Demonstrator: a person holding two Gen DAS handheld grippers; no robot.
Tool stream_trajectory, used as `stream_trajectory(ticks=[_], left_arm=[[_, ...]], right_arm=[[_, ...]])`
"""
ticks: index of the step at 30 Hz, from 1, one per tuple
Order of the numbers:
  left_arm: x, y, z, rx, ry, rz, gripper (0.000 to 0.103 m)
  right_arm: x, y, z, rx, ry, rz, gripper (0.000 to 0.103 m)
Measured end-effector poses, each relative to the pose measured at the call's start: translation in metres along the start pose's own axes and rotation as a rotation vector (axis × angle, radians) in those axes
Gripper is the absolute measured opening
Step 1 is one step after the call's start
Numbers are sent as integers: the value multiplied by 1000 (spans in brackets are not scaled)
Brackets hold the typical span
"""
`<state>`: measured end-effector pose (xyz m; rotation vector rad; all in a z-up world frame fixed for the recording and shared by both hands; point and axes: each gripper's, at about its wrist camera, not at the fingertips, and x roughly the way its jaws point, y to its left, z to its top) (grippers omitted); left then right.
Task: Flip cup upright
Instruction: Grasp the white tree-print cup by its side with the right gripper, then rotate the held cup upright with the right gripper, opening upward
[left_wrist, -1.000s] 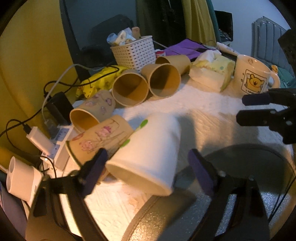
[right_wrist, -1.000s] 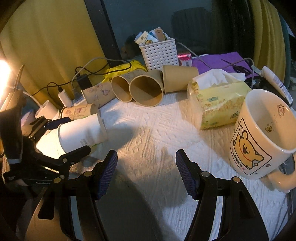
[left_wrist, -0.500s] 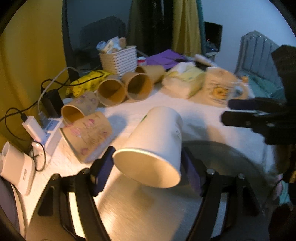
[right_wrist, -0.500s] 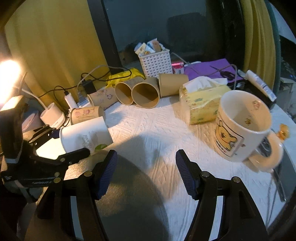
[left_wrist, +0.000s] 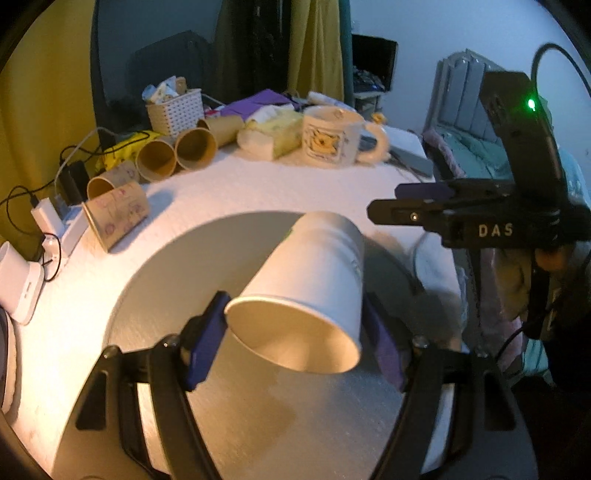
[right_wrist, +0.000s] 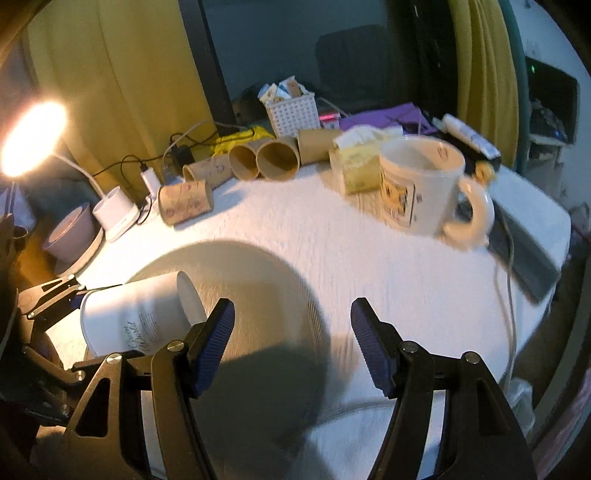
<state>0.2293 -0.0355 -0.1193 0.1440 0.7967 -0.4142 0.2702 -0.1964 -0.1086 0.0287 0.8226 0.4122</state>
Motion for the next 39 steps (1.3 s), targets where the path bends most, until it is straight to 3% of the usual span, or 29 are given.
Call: stream_trajectory(ticks=[7,11,15,25,32,39], left_arm=[[9,-11,-15,-1,13,7,74],[15,-6,-17,-16,46,54,77],[11,-2,-19,-25,42,54,88],[-13,14,-42,-96,66,181,88],[-32,45,-67,-266,72,305,88],[-53,61,-84,-411,-3,292,88]], right_arm=[[11,0,-20,-40,78,34,69],[22,4,-19,-52,102,42,69],[27,13,-15,-82,96,61,69],[30,37,-21,-150,154,80,69],[11,68,-35,-245,185,128,69],[-14,105,-32,-394,174,126,69]])
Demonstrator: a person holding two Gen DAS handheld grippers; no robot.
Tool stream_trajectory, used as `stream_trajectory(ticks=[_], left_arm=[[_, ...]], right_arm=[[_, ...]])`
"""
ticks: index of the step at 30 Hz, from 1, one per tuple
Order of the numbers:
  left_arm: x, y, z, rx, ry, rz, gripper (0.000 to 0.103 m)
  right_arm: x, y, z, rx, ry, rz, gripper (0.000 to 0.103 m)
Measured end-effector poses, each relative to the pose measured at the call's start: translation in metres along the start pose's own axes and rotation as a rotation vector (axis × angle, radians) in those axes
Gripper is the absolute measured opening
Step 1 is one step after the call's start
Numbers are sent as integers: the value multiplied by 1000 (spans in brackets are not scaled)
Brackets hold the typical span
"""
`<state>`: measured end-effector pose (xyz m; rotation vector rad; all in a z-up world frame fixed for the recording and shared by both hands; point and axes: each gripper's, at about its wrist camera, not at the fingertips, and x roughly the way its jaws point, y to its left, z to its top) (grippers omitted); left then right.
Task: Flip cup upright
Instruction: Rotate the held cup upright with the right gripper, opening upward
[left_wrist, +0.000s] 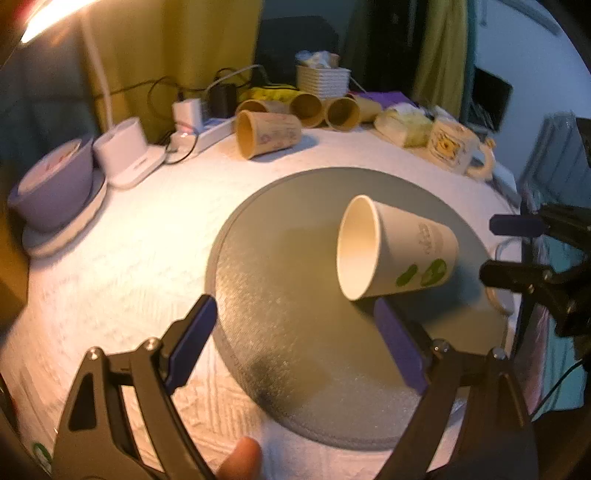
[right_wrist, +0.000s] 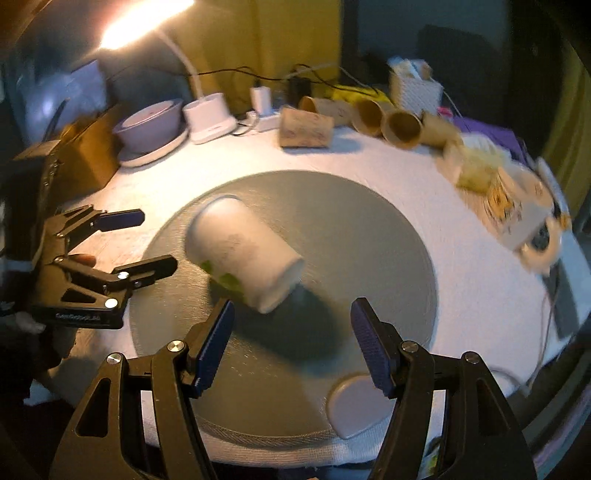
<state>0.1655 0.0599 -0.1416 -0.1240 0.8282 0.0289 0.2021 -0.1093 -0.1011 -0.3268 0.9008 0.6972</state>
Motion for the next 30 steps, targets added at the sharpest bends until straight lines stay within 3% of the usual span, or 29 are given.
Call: stream_trajectory(ticks=[5,11,14,22,30], left_arm=[[-3,13,0,-101,-31,-41,88],[-3,28,1,-177,-68,-68,88],[-2,36,2,-192,-78,-60,88],[3,59,0,-254,-77,-106,88],[-1,64,-2,-255,-90,-95,88]], right_arm=[[23,21,28,-175,23,36,69],[58,42,57,-425,146,23,76],[73,49,67,-492,207,23,76],[104,66,74,-574,354,16,76],[108,72,84,-630,374,6,70]])
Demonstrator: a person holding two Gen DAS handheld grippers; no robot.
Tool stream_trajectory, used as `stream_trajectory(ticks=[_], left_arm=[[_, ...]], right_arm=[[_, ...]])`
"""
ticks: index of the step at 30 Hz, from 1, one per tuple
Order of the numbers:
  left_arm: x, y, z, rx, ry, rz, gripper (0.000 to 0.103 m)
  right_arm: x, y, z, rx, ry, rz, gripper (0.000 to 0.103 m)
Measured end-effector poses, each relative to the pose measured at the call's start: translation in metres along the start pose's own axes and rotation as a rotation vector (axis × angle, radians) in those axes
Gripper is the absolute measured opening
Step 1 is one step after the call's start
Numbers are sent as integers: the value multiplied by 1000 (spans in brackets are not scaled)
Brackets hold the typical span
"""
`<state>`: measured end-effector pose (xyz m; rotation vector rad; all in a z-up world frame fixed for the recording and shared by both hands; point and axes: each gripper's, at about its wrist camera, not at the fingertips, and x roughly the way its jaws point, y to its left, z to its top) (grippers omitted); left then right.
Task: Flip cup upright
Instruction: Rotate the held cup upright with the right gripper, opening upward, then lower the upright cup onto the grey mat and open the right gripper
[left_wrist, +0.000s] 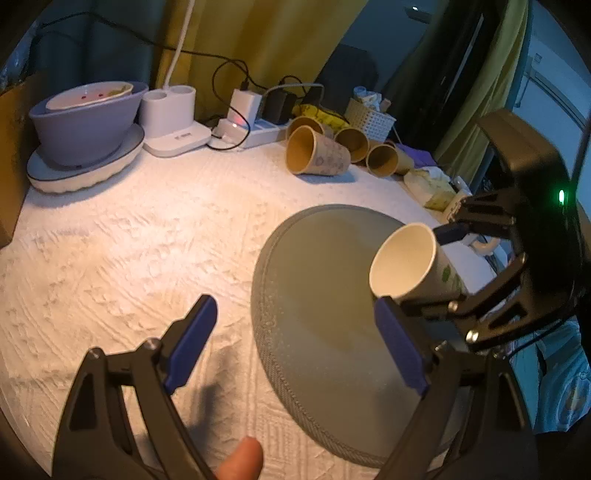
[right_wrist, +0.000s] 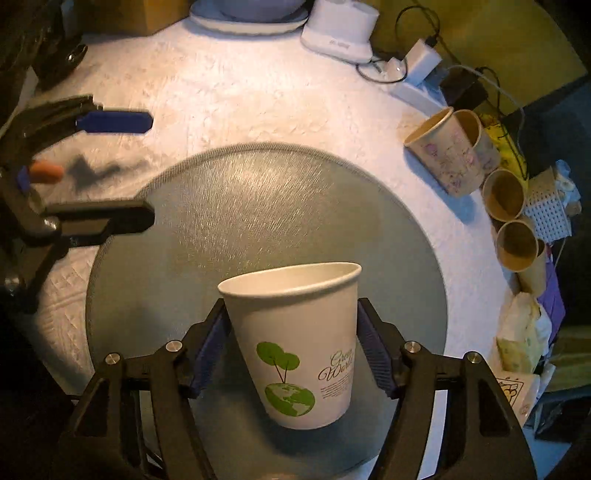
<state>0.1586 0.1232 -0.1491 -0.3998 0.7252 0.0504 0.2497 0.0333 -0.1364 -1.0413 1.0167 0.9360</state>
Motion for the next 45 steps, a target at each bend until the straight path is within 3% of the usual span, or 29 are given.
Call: stream_trajectory(ticks=[8,14,22,32,45], left_arm=[[-9,-5,0,8,-10,21,88],[-14,-21,4,43,-19,39,88],[-10,-44,13,82,-13,48,88],[-6,-56,9,88,-1,71,88],[-41,-73,-12,134,-55,59,88]], right_arm=[[-22,-29,-16,239,-237,19,70],[-25,-53,-50,507,-484,97,71],[-20,-54,-84,671,-608,94,71],[-22,-40,-108,691,-614,42,75],[-41,-2,-133,708,-594,-13,75]])
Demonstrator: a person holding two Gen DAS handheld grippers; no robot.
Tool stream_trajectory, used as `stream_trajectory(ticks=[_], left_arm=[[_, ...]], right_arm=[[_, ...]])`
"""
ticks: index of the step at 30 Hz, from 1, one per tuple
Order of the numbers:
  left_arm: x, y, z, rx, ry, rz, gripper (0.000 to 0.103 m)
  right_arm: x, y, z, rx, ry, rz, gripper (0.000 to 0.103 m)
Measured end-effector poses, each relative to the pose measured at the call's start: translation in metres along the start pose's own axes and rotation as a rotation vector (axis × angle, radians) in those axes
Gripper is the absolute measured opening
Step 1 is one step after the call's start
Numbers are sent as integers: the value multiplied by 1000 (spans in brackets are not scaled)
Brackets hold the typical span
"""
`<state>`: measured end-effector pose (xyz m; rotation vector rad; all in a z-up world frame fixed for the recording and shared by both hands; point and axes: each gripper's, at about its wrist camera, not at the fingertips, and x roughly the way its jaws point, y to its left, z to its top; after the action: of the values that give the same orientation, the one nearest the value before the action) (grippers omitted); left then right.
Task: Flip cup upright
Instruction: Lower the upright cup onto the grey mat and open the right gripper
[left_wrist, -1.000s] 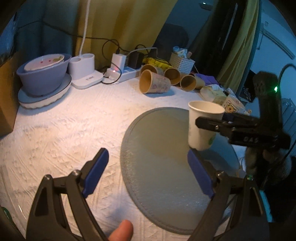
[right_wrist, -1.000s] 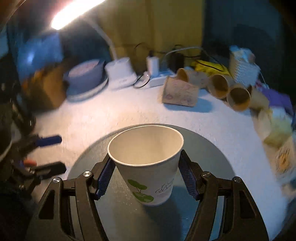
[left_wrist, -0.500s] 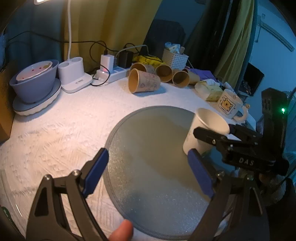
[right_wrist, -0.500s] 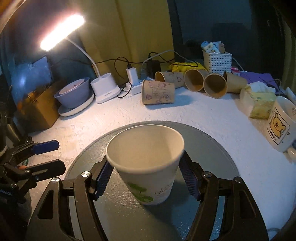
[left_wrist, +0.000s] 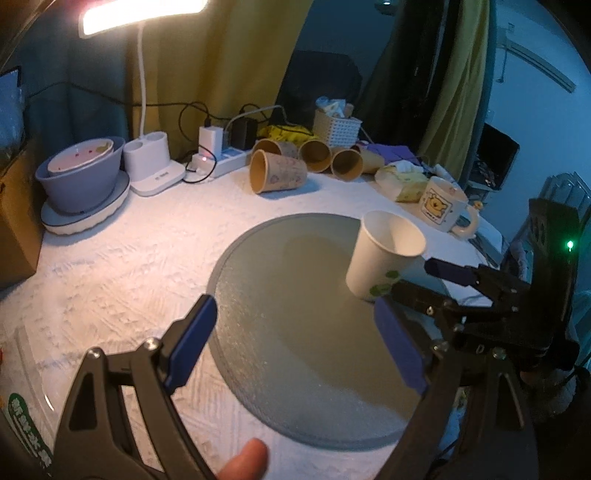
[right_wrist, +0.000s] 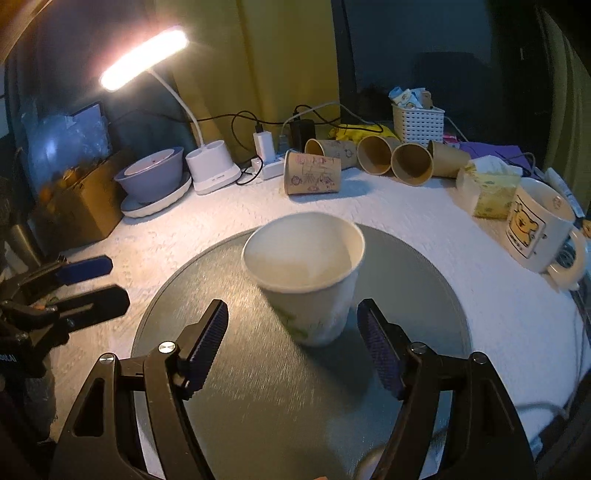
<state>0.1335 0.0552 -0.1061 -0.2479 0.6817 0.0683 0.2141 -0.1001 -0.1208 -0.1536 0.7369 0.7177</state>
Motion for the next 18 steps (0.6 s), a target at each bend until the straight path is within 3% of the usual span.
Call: stream_trajectory(ticks=[9,18], left_arm=[[-30,-11,-9,25,-64,51,88],[-60,-27,-19,74,-125,18,88]], right_arm=[[-39,13,-23,40,13,-64,75],[-83,25,-36,67,-8,-137,75]])
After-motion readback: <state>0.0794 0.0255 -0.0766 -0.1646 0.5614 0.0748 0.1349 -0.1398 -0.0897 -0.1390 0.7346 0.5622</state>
